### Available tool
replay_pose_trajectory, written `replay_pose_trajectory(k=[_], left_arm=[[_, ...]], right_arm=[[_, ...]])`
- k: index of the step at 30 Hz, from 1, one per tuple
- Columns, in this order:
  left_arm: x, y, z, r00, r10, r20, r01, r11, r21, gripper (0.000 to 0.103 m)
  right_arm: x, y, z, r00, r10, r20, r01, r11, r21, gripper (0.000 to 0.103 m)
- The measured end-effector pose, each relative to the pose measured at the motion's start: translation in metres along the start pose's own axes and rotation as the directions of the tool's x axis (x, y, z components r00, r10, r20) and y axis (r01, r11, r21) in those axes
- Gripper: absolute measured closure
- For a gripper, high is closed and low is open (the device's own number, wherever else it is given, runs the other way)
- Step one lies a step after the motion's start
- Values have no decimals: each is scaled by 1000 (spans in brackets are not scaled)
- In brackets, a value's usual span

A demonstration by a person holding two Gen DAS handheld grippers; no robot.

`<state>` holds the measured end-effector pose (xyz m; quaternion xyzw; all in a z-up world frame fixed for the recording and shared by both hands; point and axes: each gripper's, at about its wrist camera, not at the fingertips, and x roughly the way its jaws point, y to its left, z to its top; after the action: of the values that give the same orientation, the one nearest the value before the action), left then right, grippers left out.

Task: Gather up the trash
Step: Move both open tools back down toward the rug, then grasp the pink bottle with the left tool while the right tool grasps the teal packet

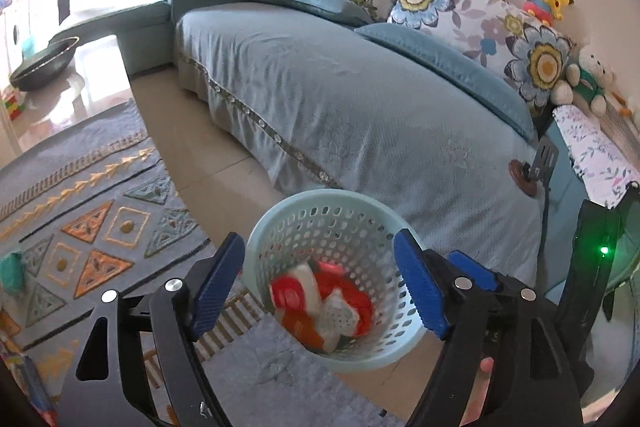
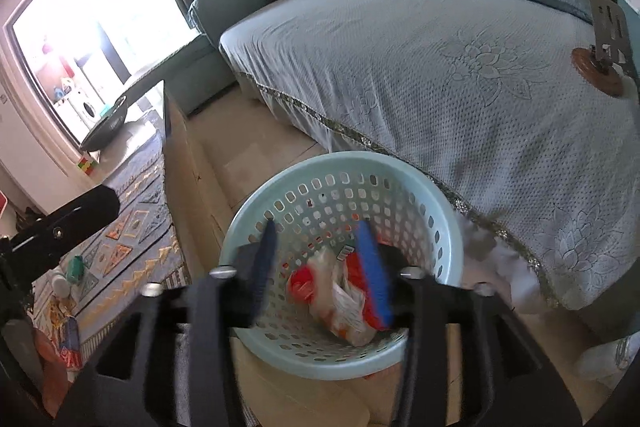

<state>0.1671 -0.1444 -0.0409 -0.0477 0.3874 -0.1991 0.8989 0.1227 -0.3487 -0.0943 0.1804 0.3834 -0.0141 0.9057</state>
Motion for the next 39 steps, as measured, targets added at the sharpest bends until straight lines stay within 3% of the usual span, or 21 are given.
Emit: replay_pose_trajectory(k=[5,14,19,23,29,31,34,37,39], left_arm=[[-10,5,0,1000,-5,15,5,1000,-14,27],[-53,19,7,996,-2,87,6,999,-43,27],[-100,58,6,985,58,161,-39,992,-120,22],[-141,104,-4,964,168,205,-130,974,-188,18],[-188,196,-19,920,336,200,-254,902,-349,18],[-200,235,-27,896,404,184,-298,855,-425,16],[-205,281,-36,877,462,136,-340,794,-504,15],[-199,327,-46,876,476,75,-356,744,-566,15],[-192,347,-51,882,469,52,-351,725,-593,15]], right_arm=[[-8,8,2,1000,16,14,-15,1000,-23,55],[-39,60,0,990,116,81,-101,980,-171,55],[-58,102,-3,975,191,113,-156,952,-263,48],[-63,146,-12,960,263,94,-217,914,-343,48],[-53,227,-25,930,367,15,-323,837,-441,48],[-41,253,-29,919,393,-24,-360,815,-454,48],[-22,291,-38,909,409,-80,-393,777,-492,48],[-2,325,-50,894,424,-146,-435,740,-513,48],[11,346,-59,891,422,-169,-443,723,-529,48]])
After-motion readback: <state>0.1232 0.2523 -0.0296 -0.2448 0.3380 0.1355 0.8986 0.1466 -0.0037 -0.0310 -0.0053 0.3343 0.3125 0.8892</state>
